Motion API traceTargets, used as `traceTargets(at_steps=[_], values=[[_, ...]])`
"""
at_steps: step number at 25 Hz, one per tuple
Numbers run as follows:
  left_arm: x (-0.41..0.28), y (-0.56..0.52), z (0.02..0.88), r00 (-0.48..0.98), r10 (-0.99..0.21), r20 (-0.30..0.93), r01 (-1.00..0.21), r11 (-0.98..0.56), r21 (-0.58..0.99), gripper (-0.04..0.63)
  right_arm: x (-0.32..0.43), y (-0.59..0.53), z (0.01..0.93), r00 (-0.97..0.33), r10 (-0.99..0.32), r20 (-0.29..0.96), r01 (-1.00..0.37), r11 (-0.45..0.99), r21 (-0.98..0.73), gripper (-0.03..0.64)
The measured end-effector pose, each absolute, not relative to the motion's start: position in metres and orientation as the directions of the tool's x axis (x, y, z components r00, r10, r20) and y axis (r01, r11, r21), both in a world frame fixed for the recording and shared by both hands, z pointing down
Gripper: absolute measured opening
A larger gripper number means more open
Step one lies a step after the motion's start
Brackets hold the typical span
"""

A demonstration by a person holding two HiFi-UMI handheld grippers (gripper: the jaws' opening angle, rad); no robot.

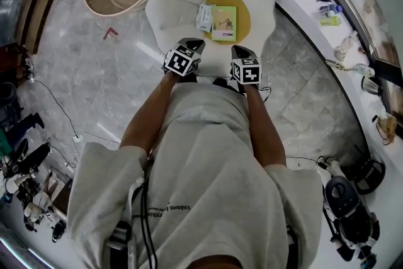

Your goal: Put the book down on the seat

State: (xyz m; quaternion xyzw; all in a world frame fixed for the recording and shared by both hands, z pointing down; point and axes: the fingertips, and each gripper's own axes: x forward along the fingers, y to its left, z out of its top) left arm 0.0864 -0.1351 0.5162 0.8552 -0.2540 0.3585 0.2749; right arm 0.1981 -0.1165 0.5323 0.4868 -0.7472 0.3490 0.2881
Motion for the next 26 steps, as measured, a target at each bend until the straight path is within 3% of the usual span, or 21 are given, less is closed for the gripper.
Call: traceTargets(at_steps=[26], values=[[0.065, -0.146, 0.514, 0.604, -0.277, 0.747, -0.668, -0.686, 0.286, 0.008, 0.191, -0.114, 0.534, -0.328, -0.519, 0.789, -0.939, 0.27, -0.213, 0.006]])
